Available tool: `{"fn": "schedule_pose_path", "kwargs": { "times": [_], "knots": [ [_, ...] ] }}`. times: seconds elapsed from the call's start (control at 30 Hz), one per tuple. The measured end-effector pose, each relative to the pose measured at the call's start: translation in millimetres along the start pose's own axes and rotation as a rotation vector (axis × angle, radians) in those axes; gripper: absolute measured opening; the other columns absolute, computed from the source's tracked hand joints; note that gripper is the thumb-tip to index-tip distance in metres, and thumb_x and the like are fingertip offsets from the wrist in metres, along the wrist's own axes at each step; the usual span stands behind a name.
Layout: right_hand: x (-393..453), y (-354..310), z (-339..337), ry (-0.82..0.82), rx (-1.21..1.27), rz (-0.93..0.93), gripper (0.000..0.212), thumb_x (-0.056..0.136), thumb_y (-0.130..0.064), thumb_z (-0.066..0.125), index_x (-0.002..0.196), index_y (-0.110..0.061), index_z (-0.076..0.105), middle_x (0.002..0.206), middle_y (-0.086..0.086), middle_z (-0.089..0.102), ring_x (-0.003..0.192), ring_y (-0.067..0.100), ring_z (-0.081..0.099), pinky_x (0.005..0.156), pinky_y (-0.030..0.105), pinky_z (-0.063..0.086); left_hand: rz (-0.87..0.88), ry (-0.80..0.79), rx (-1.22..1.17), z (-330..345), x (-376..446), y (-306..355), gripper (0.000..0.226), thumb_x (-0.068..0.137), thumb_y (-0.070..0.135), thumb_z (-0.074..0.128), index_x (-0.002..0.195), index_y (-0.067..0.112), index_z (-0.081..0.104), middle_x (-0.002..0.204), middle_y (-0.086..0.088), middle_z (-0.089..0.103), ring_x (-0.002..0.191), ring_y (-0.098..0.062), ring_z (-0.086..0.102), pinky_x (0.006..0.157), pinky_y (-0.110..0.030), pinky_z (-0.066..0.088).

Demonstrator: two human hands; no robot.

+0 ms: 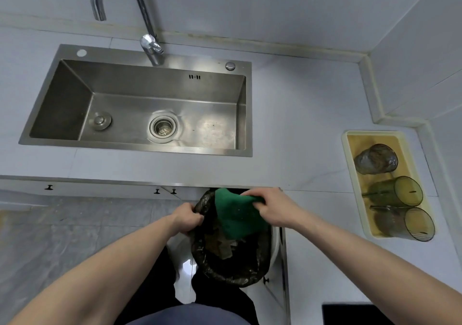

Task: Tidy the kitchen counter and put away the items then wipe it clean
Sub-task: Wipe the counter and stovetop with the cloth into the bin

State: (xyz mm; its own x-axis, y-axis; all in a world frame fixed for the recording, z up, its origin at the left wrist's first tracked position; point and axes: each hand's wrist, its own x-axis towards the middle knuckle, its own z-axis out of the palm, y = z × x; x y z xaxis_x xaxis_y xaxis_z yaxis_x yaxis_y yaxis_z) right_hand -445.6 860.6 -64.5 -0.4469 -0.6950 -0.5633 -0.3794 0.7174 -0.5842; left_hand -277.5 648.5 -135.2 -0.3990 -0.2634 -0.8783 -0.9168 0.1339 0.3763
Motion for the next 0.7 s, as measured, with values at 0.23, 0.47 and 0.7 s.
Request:
{"fn": "schedule_pose_path", "kwargs": {
  "times": [0.23, 0.47, 0.7],
  "knots": [
    [-11, -3, -90, 0.288, 0.223, 0.053, 0.045, 0.088, -0.012, 0.059, 0.118, -0.042, 0.072, 0.107, -0.020, 0.074, 0.104, 0.004, 0.067, 0.098, 0.039, 0.056, 0.007, -0.036, -0.042, -1, -6, 1, 0.020, 0.086, 0.008, 0.059, 0.105, 0.004, 0.064, 0.106, -0.022, 0.071, 0.091, -0.034, 0.073, 0.074, -0.047, 0.064],
    [30, 12, -150, 0.611, 0.100, 0.144, 0.048, 0.091, -0.014, 0.047, 0.125, -0.040, 0.068, 0.114, -0.010, 0.072, 0.106, 0.018, 0.064, 0.093, 0.036, 0.053, 0.007, -0.057, -0.040, -1, -3, 2, 0.025, 0.084, 0.007, 0.059, 0.109, 0.005, 0.064, 0.106, -0.022, 0.072, 0.092, -0.036, 0.074, 0.075, -0.052, 0.063],
    [99, 45, -122, 0.470, -0.114, 0.308, 0.051, 0.091, -0.006, 0.050, 0.132, -0.032, 0.063, 0.125, 0.004, 0.068, 0.111, 0.032, 0.062, 0.088, 0.034, 0.051, 0.003, -0.028, -0.024, 1, -2, 4, 0.013, 0.086, 0.007, 0.060, 0.099, 0.010, 0.060, 0.108, -0.022, 0.070, 0.096, -0.037, 0.072, 0.079, -0.051, 0.063]
  ]
}}
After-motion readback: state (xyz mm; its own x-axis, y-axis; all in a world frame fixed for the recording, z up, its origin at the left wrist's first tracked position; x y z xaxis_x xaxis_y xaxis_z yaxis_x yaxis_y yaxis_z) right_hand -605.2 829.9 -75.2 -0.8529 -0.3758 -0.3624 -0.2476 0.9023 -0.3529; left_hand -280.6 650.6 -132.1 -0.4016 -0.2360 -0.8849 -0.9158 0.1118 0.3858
